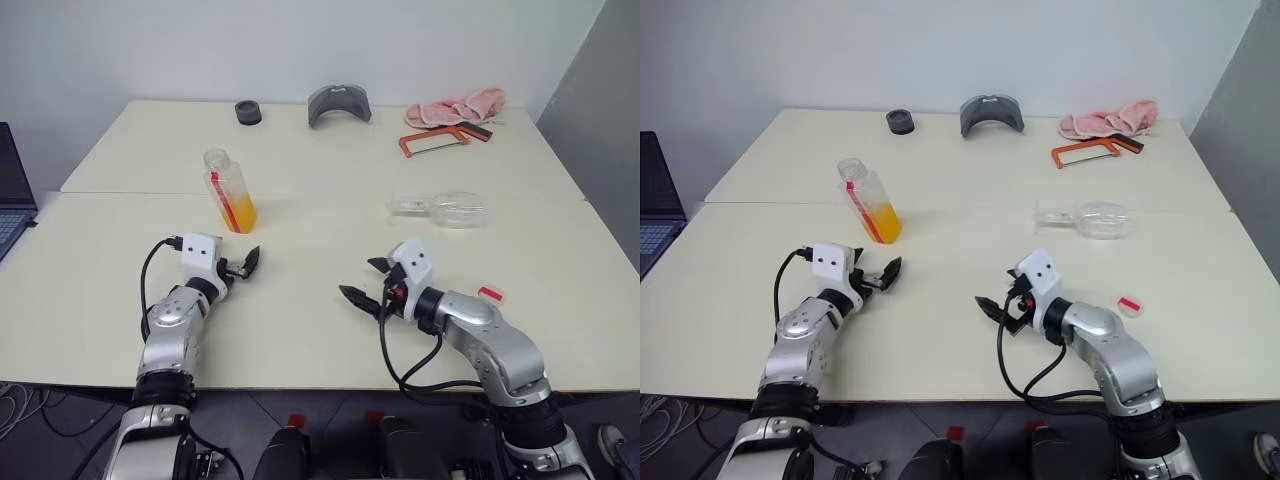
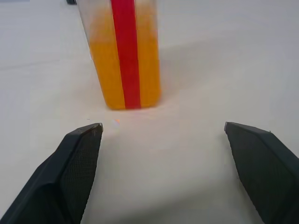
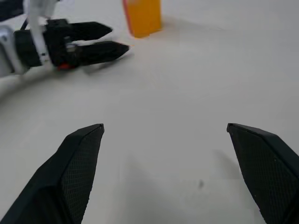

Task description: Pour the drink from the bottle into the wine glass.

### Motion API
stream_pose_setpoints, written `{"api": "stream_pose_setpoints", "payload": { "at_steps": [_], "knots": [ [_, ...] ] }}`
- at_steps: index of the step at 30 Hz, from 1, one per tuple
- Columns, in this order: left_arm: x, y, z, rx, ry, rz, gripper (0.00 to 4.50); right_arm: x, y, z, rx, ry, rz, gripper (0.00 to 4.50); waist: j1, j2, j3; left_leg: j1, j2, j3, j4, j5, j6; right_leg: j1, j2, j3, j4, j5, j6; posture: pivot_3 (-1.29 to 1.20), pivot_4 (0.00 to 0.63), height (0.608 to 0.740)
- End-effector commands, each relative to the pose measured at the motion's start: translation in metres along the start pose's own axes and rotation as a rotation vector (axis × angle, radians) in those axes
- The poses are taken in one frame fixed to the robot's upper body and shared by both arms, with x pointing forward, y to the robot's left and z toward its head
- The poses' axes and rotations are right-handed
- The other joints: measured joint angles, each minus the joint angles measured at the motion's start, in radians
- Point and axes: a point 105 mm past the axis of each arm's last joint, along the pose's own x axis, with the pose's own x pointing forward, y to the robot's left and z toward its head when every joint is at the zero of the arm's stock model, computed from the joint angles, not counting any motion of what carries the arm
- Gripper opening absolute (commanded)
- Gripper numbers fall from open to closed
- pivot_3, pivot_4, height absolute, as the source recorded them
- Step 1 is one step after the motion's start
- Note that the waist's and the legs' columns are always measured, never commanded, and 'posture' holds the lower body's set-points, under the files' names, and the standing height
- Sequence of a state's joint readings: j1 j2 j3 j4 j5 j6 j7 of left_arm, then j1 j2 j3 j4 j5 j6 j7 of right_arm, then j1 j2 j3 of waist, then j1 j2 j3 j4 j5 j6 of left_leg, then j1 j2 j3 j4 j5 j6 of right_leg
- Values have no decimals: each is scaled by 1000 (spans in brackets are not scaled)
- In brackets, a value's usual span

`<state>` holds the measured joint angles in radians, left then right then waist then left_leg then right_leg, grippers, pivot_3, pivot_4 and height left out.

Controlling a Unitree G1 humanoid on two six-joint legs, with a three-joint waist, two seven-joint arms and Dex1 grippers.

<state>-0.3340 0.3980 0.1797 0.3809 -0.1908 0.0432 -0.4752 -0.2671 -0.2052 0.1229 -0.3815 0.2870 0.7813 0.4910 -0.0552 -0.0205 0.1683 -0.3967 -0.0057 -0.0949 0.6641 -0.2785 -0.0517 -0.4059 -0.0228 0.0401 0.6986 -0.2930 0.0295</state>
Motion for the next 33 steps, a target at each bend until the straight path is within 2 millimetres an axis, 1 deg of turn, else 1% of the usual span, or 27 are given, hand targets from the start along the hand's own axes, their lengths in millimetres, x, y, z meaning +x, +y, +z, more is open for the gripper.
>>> {"api": "stream_pose_setpoints", "payload": {
  "at_steps": [1, 4, 7, 12, 14, 17, 19, 23, 27, 33],
  "knots": [
    [-14, -18, 2, -5, 16, -140, 4484, -8, -19, 12, 139, -77, -135, 4500, 0, 0, 0, 1, 0, 0, 0, 0, 0, 0, 0, 0, 0, 0, 0, 0, 150, 740],
    [-30, -44, 5, -23, 27, -342, 4484, -1, -44, 18, 417, -166, -270, 4500, -1, 1, -1, 1, 0, 1, -1, 0, 0, 1, 1, 1, 0, 0, 0, 0, 150, 740],
    [-37, -63, 17, -23, 14, -493, 4484, 11, -61, 24, 608, -239, -335, 4500, 0, 1, 0, 2, 0, 1, -1, 0, 0, 1, 1, 1, 0, 0, 0, 0, 150, 740],
    [-38, -80, 32, 49, 15, -645, 4484, 35, -92, 33, 862, -328, -411, 4500, 3, 2, 0, 2, 0, 3, -1, 0, 0, 1, 1, 1, 1, 0, 0, 0, 150, 740],
    [-37, -85, 36, 74, 13, -681, 4484, 41, -106, 34, 946, -366, -449, 4500, 0, 2, 0, 2, -1, 5, -2, 0, 0, 1, 1, 1, 1, 0, 0, 0, 150, 740],
    [-35, -89, 42, 85, 6, -703, 4484, 45, -126, 32, 1023, -411, -514, 4500, -5, 2, 0, 3, -1, 11, -2, 0, 0, 0, 3, 3, 1, 0, 0, 0, 150, 740],
    [-34, -90, 44, 86, 2, -709, 4484, 47, -135, 32, 1079, -443, -530, 4500, -12, 2, 0, 4, 0, 12, -3, 0, 0, 0, 3, 3, 1, 0, 0, 0, 150, 740],
    [-34, -94, 44, 92, 4, -727, 4484, 57, -143, 34, 1135, -452, -534, 4500, -27, 2, 0, 4, 0, 13, -3, 0, 0, 0, 3, 3, 1, 0, -1, 0, 150, 740],
    [-33, -96, 45, 97, 5, -738, 4484, 65, -152, 35, 1182, -472, -572, 4500, -30, 2, 0, 4, 0, 14, -3, 0, 0, 0, 3, 4, 1, 0, -1, 0, 150, 740],
    [-31, -99, 45, 117, 7, -763, 4484, 69, -164, 34, 1282, -515, -645, 4500, -31, 2, 0, 4, 0, 14, -3, 0, 0, 1, 3, 4, 1, 0, -1, 0, 150, 740]
  ]
}}
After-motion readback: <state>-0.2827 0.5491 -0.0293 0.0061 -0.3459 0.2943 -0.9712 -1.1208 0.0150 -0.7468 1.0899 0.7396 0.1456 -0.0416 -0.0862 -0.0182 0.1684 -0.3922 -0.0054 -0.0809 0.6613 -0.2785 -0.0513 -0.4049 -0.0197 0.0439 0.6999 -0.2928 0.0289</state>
